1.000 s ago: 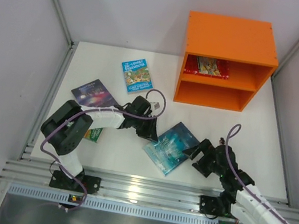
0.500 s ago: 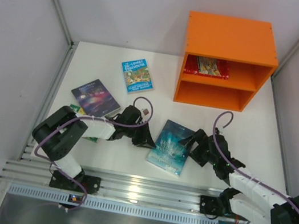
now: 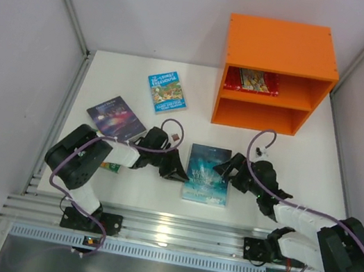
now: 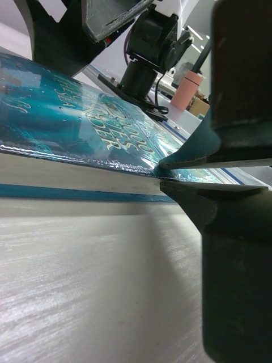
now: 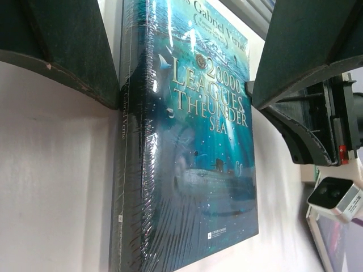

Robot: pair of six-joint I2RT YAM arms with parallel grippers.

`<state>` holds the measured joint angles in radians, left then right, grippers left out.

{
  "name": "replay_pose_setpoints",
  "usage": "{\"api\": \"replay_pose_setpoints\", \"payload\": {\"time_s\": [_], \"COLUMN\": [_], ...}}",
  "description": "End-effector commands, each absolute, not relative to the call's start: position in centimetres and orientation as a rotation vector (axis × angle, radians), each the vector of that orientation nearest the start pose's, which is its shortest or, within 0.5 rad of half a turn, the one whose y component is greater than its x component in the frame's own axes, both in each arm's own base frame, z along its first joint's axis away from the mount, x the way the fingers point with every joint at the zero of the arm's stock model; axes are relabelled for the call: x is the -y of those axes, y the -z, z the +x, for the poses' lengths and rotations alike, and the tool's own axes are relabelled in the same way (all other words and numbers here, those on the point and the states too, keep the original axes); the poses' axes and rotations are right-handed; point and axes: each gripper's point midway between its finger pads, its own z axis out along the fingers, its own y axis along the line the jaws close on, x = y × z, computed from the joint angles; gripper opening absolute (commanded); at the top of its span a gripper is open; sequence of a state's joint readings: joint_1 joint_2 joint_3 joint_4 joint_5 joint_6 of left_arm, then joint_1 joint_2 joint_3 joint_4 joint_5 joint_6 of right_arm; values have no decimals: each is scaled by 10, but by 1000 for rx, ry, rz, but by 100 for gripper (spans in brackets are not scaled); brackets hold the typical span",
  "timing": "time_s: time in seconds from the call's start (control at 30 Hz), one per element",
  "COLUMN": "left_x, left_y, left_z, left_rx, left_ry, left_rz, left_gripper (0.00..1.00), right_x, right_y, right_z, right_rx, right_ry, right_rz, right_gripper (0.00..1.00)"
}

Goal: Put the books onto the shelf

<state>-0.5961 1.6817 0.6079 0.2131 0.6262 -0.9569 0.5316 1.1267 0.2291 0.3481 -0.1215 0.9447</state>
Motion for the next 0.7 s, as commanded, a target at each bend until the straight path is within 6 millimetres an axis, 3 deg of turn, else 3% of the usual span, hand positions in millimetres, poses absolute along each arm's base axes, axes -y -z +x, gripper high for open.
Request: {"api": "replay_pose_setpoints", "payload": {"time_s": [0.0,0.27,0.43,0.6,0.67], "left_x": [225,220,219,221,219], "left_y": [62,66,65,62,60], "left_z": [161,159,163,169,167], "left_rx": [-3018,-3025,-3023,-3011,-3025], "left_ry": [830,796,774,765,750], "left_rz": [-331,-326,-309,-292,-287], "left_gripper": [0,0,0,0,0], "right_x": [-236,-247,-255,-262,-264], "right_y": [-55,-60,-83,-108,-115], "right_z": [191,170,160,157,156], "right_rx": [-2355,-2415,-2346,-2251,-2236], "right_ry": [-1240,-1342,-1472,-1581,-1610], "right_rz": [171,-32,-120,-161,-160], "right_gripper": [99,95,82,78,70]}}
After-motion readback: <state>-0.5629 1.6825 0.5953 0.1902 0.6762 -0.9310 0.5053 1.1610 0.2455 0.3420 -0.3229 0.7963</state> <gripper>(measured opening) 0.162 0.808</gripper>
